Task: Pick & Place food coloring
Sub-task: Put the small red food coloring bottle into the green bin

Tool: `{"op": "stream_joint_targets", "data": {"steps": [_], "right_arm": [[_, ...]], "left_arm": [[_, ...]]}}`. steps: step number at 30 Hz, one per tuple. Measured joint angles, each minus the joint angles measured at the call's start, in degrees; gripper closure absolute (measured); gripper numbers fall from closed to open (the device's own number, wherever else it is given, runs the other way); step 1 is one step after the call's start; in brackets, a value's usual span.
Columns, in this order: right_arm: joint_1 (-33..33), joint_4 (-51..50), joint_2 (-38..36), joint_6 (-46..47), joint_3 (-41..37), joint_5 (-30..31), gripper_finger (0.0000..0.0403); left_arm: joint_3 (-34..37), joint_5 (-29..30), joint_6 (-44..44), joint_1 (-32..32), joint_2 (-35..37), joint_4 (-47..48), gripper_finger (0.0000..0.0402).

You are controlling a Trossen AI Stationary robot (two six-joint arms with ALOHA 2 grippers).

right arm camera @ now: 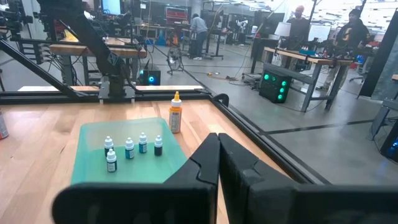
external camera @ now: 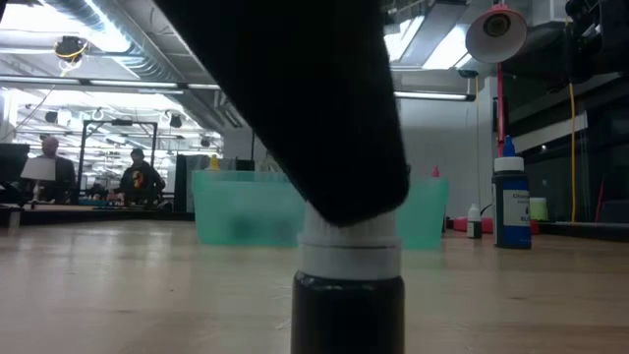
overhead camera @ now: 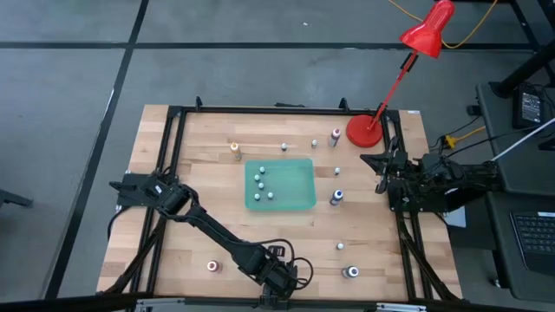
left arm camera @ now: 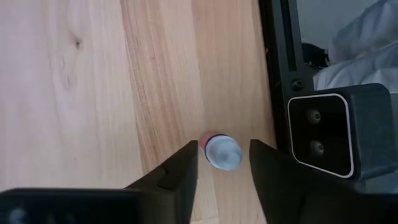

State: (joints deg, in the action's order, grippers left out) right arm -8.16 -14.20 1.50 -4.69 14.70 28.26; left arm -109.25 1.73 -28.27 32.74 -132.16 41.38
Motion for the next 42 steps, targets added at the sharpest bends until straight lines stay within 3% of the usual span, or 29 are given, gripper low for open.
{"op": "stream_joint_targets", "data": {"steps": [11,19,34,42], "right_arm": [[0.0,0.0,0.0,-0.02,0.0,0.01,0.0391],[0.0,0.13,0.0,-0.03,0.0,0.02,0.0391],[0.0,0.26,0.0,-0.09,-0.02,0.08,0.0391],[0.0,0.17,0.0,-0.13,-0.02,0.11,0.0391]], "left_arm": [[0.0,-0.91,0.02,-0.77,0.11,-0.2,0.036],[-0.22,1.18,-0.33,-1.96,5.81,2.15,0.0359],[-0.32,15.4,-8.39,-10.07,28.38,31.55,0.0358],[1.85,16.05,3.46,-19.89,30.25,35.54,0.0357]]}}
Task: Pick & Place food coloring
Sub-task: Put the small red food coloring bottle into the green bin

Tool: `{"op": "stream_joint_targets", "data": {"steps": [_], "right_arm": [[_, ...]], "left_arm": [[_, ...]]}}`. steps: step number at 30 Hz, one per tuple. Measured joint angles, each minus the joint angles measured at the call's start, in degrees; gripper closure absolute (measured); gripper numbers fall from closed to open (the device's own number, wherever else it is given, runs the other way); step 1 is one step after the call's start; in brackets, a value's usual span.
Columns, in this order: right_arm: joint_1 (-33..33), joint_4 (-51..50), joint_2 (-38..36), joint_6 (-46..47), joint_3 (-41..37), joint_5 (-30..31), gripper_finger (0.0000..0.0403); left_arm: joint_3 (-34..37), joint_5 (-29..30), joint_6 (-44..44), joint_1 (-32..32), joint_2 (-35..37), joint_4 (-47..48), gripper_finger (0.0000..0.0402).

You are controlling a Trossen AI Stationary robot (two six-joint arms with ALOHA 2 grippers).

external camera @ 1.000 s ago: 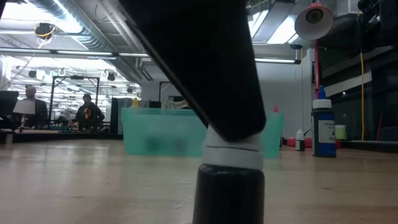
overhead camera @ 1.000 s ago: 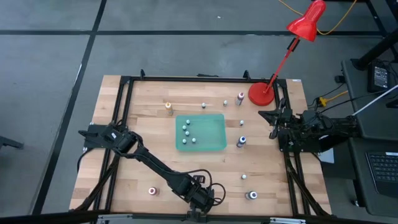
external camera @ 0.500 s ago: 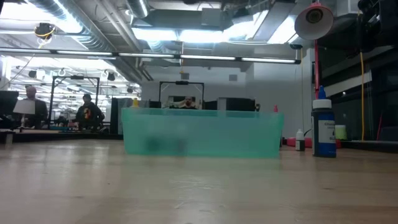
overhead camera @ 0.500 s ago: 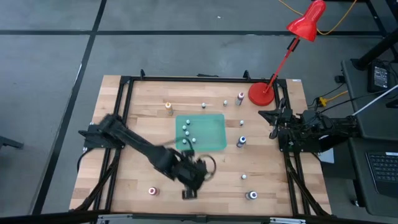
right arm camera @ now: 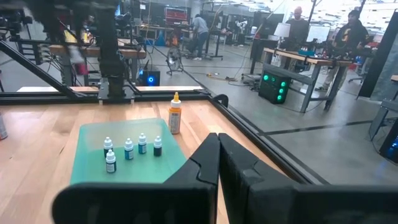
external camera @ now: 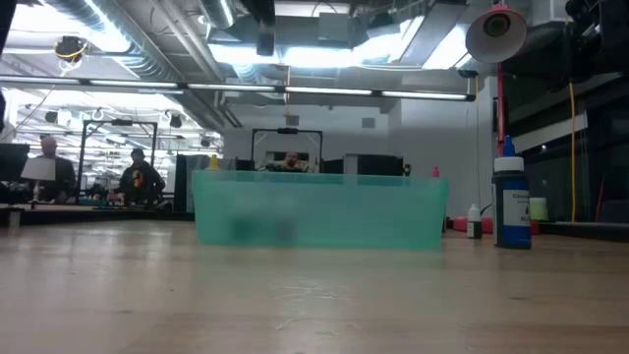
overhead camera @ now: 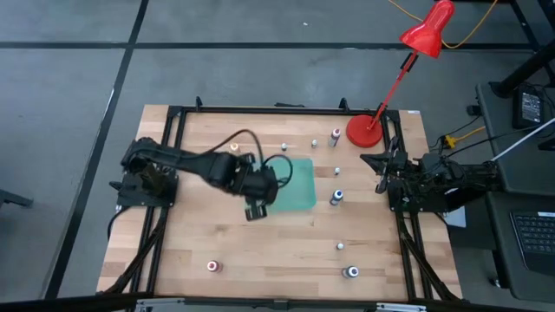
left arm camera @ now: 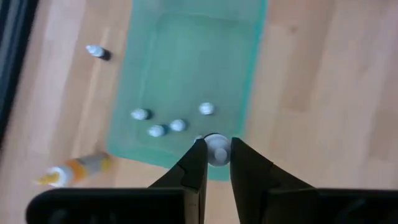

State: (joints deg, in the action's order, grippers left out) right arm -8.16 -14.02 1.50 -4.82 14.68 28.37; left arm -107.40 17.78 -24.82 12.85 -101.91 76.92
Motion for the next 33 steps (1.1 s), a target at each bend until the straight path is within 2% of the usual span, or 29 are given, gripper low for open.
{"op": "stream_joint_targets", "data": {"steps": [5,11,18,23,33], "right_arm": [[0.0,-0.37,0.0,-0.11,0.0,0.01,0.0391],[0.0,-0.48,0.0,-0.13,0.0,0.01,0.0391],[0.0,-0.74,0.0,-0.13,0.0,0.47,0.0391],[0.0,-0.72,0.0,-0.13,0.0,0.49,0.0391],[0.0,-0.7,0.0,-0.15,0.0,0.62,0.0391]], "left_arm": [[6.53,-2.66,11.23,-6.8,-0.02,-6.41,0.0359],[18.22,-10.72,22.36,-13.93,-0.04,-19.94,0.0358],[27.47,-12.99,25.05,-18.73,-0.07,-29.52,0.0356],[31.22,-15.83,24.72,-20.27,-0.07,-33.31,0.0359],[36.35,-16.0,24.07,-20.25,-0.15,-41.03,0.0358]]}}
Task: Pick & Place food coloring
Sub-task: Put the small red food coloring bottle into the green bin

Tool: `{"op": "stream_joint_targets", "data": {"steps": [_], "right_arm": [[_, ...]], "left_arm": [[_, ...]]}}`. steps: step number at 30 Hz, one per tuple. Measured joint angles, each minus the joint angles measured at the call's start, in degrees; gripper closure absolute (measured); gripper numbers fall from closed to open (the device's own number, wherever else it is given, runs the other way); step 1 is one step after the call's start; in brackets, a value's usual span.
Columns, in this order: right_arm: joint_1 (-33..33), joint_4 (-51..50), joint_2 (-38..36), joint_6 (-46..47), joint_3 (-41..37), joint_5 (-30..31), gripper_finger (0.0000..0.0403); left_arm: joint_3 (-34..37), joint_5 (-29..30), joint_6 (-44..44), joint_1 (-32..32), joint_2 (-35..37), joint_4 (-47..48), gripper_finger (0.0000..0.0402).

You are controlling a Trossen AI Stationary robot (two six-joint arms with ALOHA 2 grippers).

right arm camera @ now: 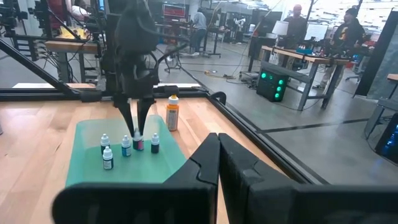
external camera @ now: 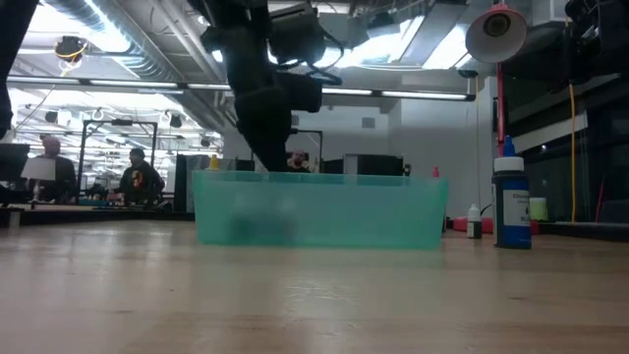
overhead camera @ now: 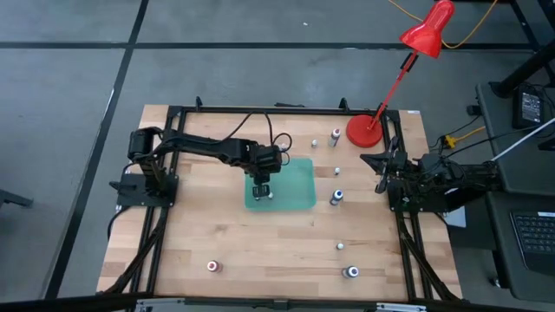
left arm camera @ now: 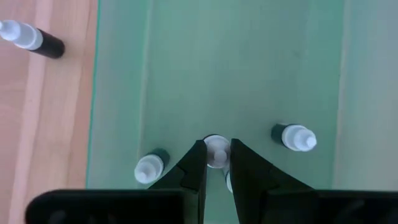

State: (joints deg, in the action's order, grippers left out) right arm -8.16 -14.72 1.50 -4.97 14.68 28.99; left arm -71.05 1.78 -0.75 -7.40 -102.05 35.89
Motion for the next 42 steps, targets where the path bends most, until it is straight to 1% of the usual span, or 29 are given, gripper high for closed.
{"op": "stream_joint_targets", "data": {"steps": [4,12,22,32,34,36,39,42], "right_arm": [[0.0,0.0,0.0,0.0,0.0,0.0,0.0391],[0.0,0.0,0.0,0.0,0.0,0.0,0.0391],[0.02,0.0,0.0,0.0,0.0,-0.03,0.0391],[0.0,0.02,0.0,0.0,0.0,-0.07,0.0391],[0.02,0.02,0.0,0.0,0.0,-0.09,0.0391],[0.02,0.04,0.0,0.0,0.0,-0.09,0.0391],[0.0,0.15,0.0,0.0,0.0,-0.15,0.0391],[0.01,0.24,0.0,0.0,0.0,-0.17,0.0391]], "left_arm": [[1.81,-0.04,-0.51,-0.21,-0.16,-2.96,0.0358],[3.2,-0.04,-0.93,-0.26,-0.16,-4.27,0.0355],[3.2,0.02,-1.49,-0.26,-0.16,-4.91,0.0324],[3.18,0.63,-2.08,-0.26,-0.16,-4.9,0.0332],[2.19,1.05,-2.06,-0.27,-0.11,-3.57,0.033],[-0.37,1.64,-1.73,-0.26,0.4,-2.0,0.0328],[-5.81,3.23,-0.28,-0.31,1.64,0.16,0.0324],[-11.56,6.33,2.09,-0.68,1.96,2.33,0.0321]]}}
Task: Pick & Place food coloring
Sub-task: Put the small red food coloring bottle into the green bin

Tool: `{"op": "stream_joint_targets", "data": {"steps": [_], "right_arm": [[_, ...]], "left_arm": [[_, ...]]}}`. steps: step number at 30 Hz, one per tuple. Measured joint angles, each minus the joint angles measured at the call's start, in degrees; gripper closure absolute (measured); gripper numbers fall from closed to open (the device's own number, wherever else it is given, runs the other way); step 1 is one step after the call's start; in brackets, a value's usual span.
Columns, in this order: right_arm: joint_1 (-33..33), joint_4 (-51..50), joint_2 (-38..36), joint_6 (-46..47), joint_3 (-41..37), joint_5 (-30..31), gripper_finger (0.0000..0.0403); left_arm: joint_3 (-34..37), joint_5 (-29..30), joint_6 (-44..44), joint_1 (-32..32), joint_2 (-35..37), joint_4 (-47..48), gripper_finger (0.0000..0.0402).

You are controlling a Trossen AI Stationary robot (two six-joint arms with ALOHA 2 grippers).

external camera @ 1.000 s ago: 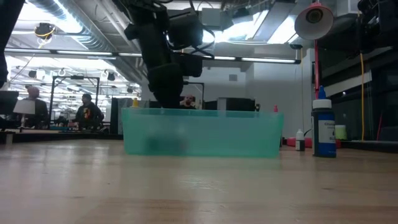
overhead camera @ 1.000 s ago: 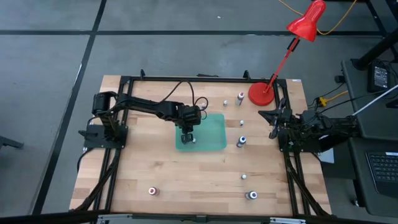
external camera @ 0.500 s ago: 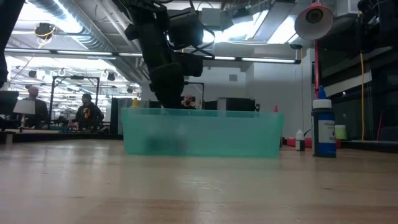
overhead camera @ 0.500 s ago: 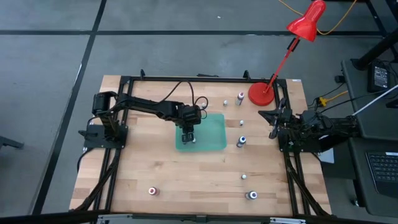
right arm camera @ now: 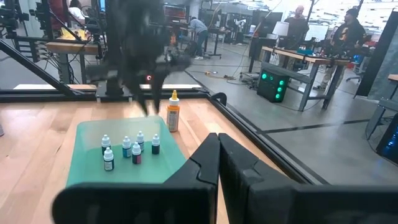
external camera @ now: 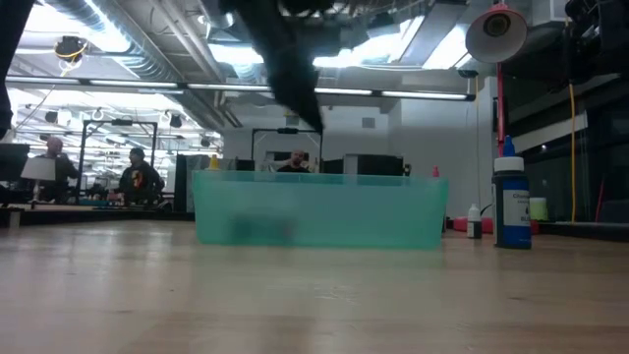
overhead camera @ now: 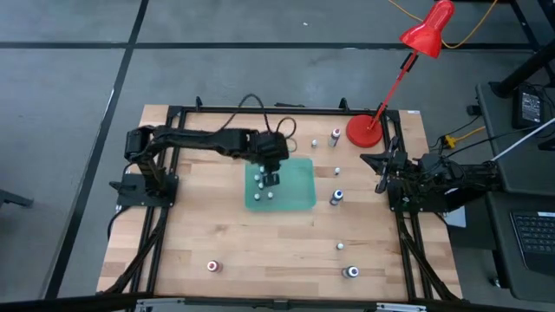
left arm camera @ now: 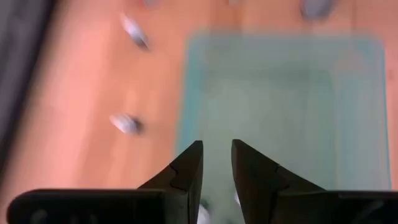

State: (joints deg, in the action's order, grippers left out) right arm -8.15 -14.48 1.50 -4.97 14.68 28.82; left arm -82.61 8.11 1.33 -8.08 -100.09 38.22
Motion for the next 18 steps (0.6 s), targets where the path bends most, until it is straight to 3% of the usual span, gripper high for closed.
{"op": "stream_joint_targets", "data": {"steps": [4,7,18], "right_arm": [[-0.01,-0.04,0.0,0.0,0.0,0.0,0.0391],[0.0,-0.02,0.0,0.01,0.0,0.0,0.0391],[0.01,-0.04,0.0,0.0,0.0,0.03,0.0391]], "left_arm": [[-7.6,3.25,2.51,-2.29,-0.05,3.05,0.0314],[-11.1,1.82,2.52,-5.8,-0.63,5.42,0.0301],[-14.0,-5.25,6.49,-17.62,-5.56,6.72,0.0199]]}}
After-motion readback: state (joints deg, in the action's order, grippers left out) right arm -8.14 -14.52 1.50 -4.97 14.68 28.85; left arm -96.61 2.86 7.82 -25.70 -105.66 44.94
